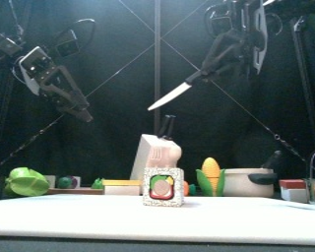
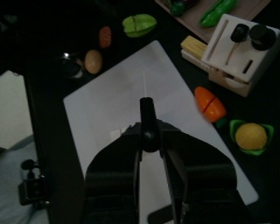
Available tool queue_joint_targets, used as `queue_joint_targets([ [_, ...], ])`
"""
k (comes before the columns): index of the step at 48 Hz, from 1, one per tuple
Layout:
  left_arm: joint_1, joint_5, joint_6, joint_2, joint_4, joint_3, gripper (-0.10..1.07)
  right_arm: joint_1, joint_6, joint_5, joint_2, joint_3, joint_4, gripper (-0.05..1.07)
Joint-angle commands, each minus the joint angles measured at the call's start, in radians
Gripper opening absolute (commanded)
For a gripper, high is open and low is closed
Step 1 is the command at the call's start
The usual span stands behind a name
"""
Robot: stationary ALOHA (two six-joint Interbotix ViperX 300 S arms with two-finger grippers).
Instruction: Cut first piece of sushi
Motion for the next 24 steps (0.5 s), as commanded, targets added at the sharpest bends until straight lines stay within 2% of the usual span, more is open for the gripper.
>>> queue_joint_targets([
  [1, 0.000, -0.021, 0.003, 0.000, 0.006, -0.026, 1.02, 0.014, 0.008, -0.032, -0.038, 0.032, -0.083, 0.51],
  [10, -0.005, -0.072, 0.015, 0.000, 0.008, -0.020, 1.02, 0.011, 0.008, -0.206, -0.054, 0.103, -0.173, 0.51],
  [17, -0.009, -0.117, 0.017, -0.002, 0.002, -0.020, 1.02, -0.025, 0.008, -0.337, -0.040, 0.132, -0.158, 0.51],
  [24, -0.018, -0.156, 0.031, 0.000, 0.005, -0.020, 1.02, -0.046, 0.006, -0.390, -0.009, 0.143, -0.124, 0.51],
])
